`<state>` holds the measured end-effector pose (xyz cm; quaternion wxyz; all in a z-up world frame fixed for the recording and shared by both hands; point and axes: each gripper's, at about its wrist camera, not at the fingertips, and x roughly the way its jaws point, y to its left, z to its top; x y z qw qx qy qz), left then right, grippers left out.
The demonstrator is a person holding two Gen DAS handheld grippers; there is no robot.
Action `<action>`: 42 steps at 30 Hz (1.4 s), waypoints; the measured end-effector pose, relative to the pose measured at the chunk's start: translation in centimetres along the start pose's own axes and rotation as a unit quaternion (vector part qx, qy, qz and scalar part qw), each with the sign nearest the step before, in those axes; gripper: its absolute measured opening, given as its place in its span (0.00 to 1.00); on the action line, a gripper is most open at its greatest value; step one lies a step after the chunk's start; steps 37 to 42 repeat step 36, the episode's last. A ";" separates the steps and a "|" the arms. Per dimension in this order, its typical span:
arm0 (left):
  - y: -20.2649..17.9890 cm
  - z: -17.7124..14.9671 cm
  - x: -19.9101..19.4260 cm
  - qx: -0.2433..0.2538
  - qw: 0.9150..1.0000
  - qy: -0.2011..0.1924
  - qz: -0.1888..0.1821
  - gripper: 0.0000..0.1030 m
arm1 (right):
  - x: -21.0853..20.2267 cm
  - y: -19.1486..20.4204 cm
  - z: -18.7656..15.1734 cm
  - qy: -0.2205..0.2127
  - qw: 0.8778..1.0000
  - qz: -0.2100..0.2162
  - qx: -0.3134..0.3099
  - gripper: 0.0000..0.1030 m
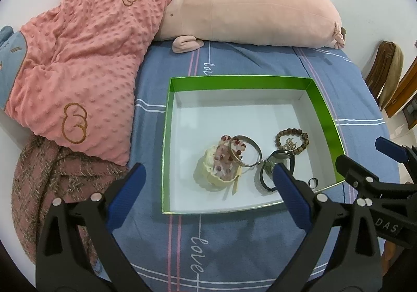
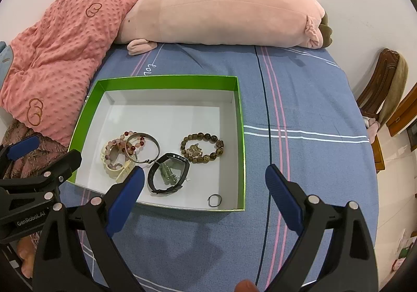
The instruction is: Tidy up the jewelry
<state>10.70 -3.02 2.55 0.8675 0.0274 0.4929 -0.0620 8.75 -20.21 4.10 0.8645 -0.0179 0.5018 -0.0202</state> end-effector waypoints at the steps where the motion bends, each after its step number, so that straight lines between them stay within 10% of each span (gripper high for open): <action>1: 0.0 0.0 0.0 0.000 1.000 0.000 0.001 0.96 | 0.0 -0.1 0.0 0.000 1.000 0.000 0.000 0.91; 42: -0.1 -0.1 0.3 -0.005 1.000 0.007 -0.005 0.97 | 0.0 0.1 0.0 0.002 1.000 -0.003 0.004 0.91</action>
